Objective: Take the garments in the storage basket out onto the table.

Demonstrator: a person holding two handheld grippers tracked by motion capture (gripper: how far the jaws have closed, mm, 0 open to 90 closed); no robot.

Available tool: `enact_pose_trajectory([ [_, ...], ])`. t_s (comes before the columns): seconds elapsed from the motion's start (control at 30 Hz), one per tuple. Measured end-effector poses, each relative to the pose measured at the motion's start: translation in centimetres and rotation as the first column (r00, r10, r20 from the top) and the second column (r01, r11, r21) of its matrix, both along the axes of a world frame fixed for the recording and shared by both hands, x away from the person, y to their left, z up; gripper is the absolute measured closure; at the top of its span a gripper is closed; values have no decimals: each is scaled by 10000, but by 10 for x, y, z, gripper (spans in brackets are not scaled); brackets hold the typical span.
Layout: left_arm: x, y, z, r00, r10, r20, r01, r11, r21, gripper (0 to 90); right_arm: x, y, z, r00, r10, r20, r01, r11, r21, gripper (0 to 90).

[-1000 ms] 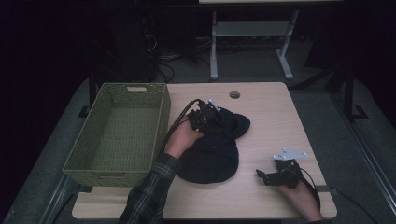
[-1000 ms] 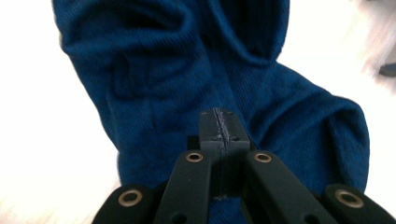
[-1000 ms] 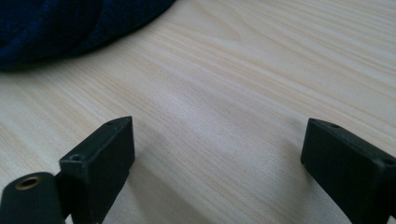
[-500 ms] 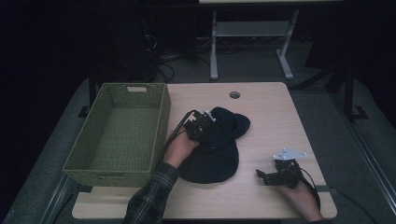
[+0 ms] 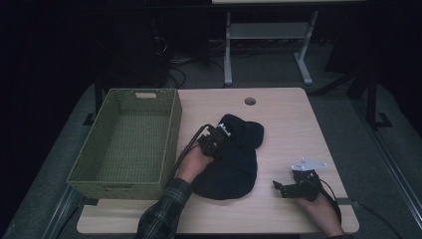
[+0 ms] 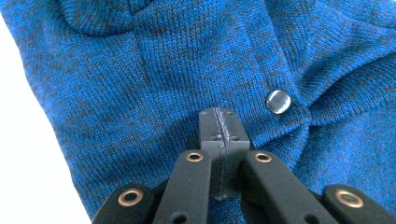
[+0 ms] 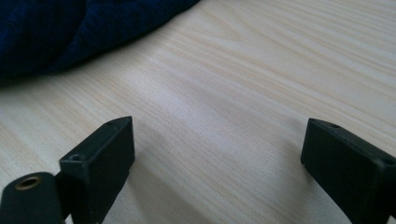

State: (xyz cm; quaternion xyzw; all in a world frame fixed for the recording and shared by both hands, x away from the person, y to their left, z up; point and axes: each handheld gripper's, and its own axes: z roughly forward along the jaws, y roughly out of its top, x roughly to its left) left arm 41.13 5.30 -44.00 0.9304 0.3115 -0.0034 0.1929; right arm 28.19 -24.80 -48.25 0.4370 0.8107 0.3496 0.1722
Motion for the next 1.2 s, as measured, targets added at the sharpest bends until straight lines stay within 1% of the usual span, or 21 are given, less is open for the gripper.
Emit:
enact_pose_trajectory([
  [0.1,-4,-3,-1,9998,-145,-108,143,9998,-160,899,0,0,0,10000,-2,-2,2,10000,1,94],
  [0.23,-10,-9,-1,9988,-444,-218,438,9987,-276,899,0,0,0,10000,-2,-3,2,10000,0,95],
  [0.27,-10,-9,-1,9988,-444,-218,438,9987,-276,899,0,0,0,10000,-4,-5,4,10000,0,94],
  [0.33,-15,-14,-1,9969,-729,-284,720,9970,-299,899,0,0,0,10000,-7,-10,7,10000,0,95],
  [0.43,-21,-19,-1,9950,-946,-319,933,9948,-407,899,0,0,0,10000,-13,-16,13,10000,0,94],
  [0.6,-30,-24,-2,9908,-1271,-460,1241,9903,-630,899,0,0,0,10000,-13,-17,13,10000,-3,94],
  [0.63,-30,-24,-2,9908,-1271,-460,1241,9903,-630,899,0,0,0,10000,-14,-20,14,10000,-2,94],
  [0.67,-34,-26,-2,9890,-1385,-523,1349,9886,-663,899,0,-1,0,10000,29,-5,-29,10000,10,94],
  [0.73,-38,-28,-2,9886,-1423,-496,1385,9877,-731,899,-1,-2,0,10000,43,-75,-43,10000,24,94],
  [0.8,-40,-27,0,9886,-1450,-394,1415,9866,-815,899,-1,-3,1,9999,65,-80,-66,10000,-31,95],
  [0.87,-41,-22,4,9901,-1382,-225,1353,9857,-1005,898,-1,-3,3,9997,28,-247,-31,9999,-151,99],
  [0.93,-42,-17,8,9925,-1219,-35,1206,9857,-1181,898,-2,-3,6,9997,10,-261,-16,9997,-234,146],
  [0.97,-42,-13,11,9933,-1156,88,1158,9861,-1192,897,-2,-3,8,9998,-12,-193,8,9998,-207,149],
  [1.03,-44,-7,16,9945,-965,408,1008,9872,-1237,891,-2,-5,13,10000,15,-74,-15,10000,-42,212],
  [1.1,-45,0,21,9942,-813,709,900,9875,-1293,888,-2,-5,20,9997,21,226,-24,9999,128,264],
  [1.2,-47,10,26,9925,-524,1105,675,9882,-1374,887,1,-6,30,9990,141,432,-164,9985,525,410],
])
